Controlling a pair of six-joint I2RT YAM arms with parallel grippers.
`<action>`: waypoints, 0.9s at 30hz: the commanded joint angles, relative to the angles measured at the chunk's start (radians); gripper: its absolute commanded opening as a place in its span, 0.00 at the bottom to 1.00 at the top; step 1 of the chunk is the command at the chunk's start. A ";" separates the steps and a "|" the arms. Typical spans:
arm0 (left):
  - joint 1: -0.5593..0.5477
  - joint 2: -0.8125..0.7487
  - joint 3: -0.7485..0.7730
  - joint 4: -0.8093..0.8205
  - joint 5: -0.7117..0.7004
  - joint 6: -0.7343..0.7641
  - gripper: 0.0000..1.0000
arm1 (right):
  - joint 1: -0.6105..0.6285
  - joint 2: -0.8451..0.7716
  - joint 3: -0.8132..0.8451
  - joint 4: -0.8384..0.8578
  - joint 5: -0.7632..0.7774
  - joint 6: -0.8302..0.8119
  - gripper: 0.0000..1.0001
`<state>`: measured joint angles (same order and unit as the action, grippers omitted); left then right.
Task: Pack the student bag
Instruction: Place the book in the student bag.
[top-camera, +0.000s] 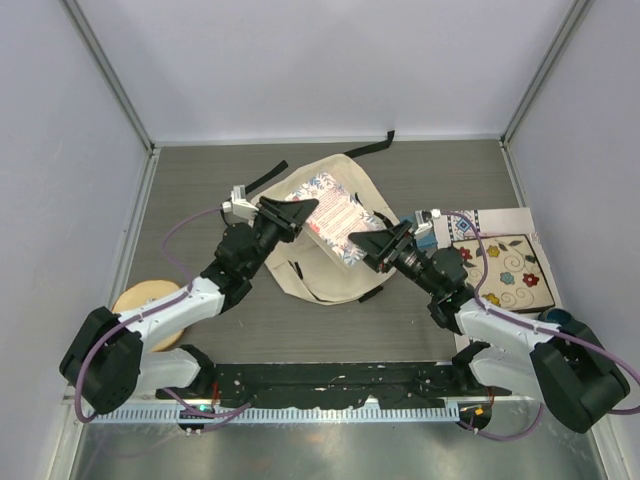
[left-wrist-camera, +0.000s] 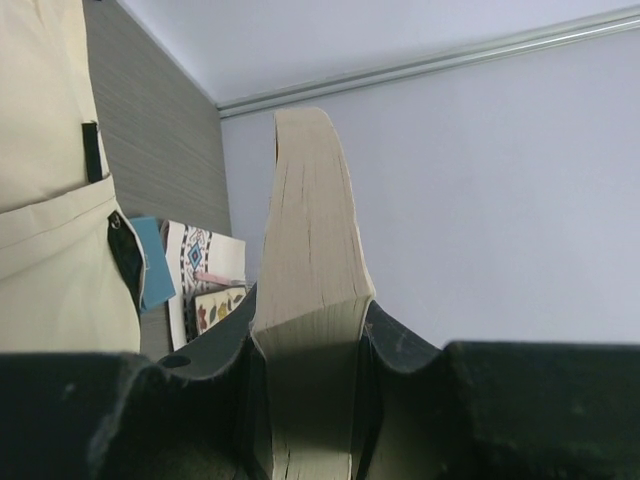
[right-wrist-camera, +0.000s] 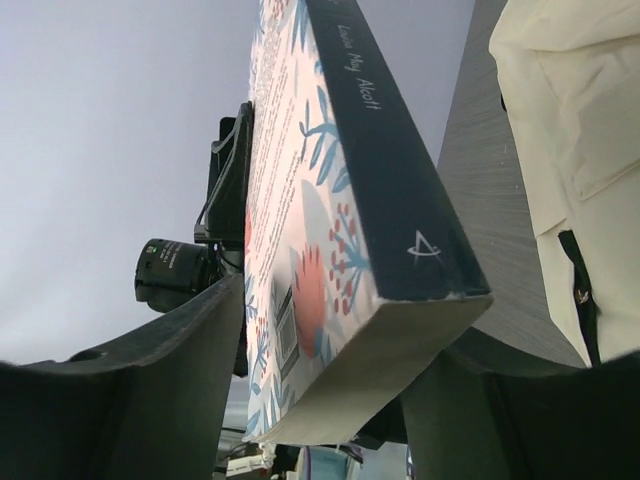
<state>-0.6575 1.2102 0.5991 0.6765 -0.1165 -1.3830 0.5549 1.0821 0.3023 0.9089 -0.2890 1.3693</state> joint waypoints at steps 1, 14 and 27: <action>-0.011 -0.008 0.014 0.161 0.003 -0.024 0.00 | 0.014 0.019 0.050 0.146 0.031 0.024 0.60; -0.013 0.054 0.034 0.050 0.199 0.042 0.60 | 0.014 -0.036 0.057 -0.013 0.102 -0.062 0.01; -0.154 0.087 0.313 -0.805 0.089 0.679 1.00 | 0.005 -0.623 0.205 -1.051 0.663 -0.400 0.01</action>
<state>-0.7132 1.2667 0.7635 0.1875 0.0795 -1.0027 0.5644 0.5831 0.3931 0.1062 0.1028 1.0878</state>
